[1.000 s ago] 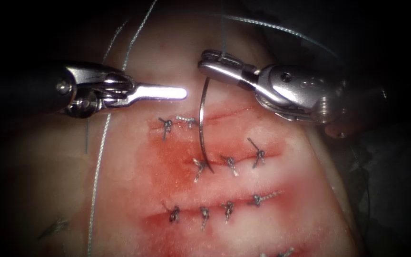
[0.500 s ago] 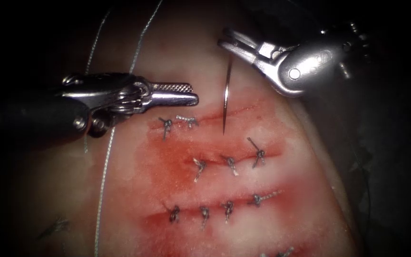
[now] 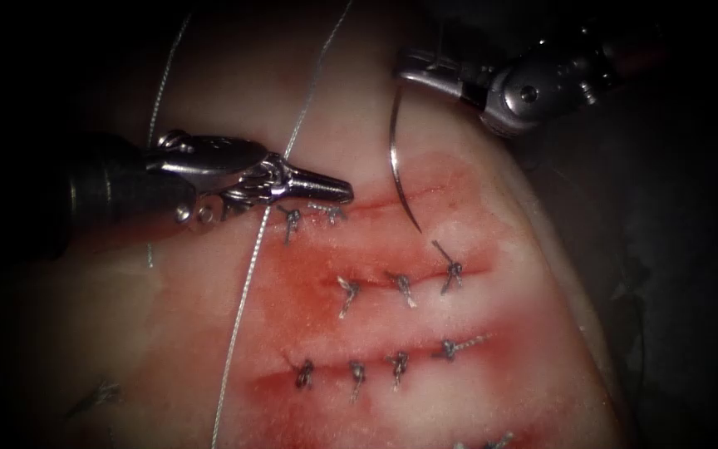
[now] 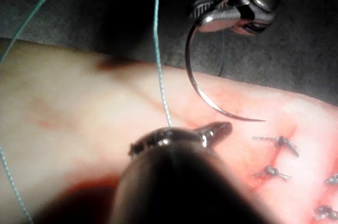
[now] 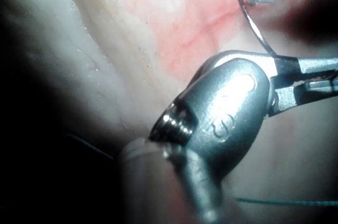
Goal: Wound Closure
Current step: Insert the needle into the skin of the tissue using the right grasper
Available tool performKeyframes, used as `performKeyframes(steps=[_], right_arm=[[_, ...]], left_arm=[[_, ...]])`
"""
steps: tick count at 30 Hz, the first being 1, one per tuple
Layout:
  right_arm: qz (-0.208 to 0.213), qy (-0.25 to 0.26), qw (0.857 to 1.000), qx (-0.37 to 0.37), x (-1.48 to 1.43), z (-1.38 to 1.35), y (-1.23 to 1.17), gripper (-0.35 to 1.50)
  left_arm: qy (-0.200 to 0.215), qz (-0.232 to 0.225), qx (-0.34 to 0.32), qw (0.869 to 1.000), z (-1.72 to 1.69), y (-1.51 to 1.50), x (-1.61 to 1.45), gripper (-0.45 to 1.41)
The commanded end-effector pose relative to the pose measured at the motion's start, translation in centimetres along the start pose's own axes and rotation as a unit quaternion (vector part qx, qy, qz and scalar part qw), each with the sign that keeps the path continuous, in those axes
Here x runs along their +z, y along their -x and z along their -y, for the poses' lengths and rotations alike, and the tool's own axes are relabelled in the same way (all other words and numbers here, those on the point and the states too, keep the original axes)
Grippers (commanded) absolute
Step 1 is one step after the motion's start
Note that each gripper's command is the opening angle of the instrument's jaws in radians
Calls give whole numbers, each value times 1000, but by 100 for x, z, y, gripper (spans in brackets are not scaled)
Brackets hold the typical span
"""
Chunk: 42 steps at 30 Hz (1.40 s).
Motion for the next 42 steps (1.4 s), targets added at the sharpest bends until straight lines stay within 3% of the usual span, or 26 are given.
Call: performKeyframes(steps=[1,3,4,5,6,8,9,10,11,13,17,22,24,25,27,30,35,37,42], right_arm=[[25,-23,999,-19,10,4,-14,-35],[86,-52,994,-45,14,7,-21,-35],[121,31,990,-63,16,10,-23,-35],[176,185,962,-91,16,13,-26,-35],[191,231,949,-99,15,14,-26,-35],[189,231,949,-99,10,16,-30,-35],[199,262,939,-104,8,16,-30,-35],[200,265,938,-105,8,17,-30,-35],[191,238,947,-101,8,17,-27,-35],[153,127,977,-81,5,16,-16,-35],[133,74,982,-114,4,13,-10,-35],[123,48,984,-120,6,13,-2,-35],[81,-50,990,-99,8,14,5,-35],[31,-143,984,-97,9,13,12,-35],[-51,-135,985,-97,11,12,23,-35],[-91,-91,990,-60,11,20,34,-35],[-69,14,997,-14,1,33,42,-35],[-64,77,995,1,2,36,40,-35],[-47,150,987,17,7,39,38,-35]], left_arm=[[-1,0,1,1000,-4,8,7,-6],[-1,0,1,1000,-3,10,6,-3],[-3,-1,0,1000,-3,12,5,-1],[-4,-2,6,1000,-2,14,4,-1],[-5,-2,5,1000,-1,15,3,0],[-7,-3,20,1000,0,16,2,2],[-8,-4,34,999,1,17,1,2],[-9,-4,49,999,2,18,1,2],[-10,-4,55,998,2,19,2,2],[-12,-5,91,996,2,19,3,4],[-10,-4,94,995,2,19,3,10],[-4,0,95,996,1,18,4,10],[-4,0,98,995,1,17,3,10],[-3,0,95,995,1,17,2,10],[-2,1,89,996,1,17,2,10],[-2,1,89,996,2,17,1,10],[-2,1,88,996,3,18,1,12],[-2,1,88,996,4,17,1,12],[-2,1,88,996,4,17,1,12]])
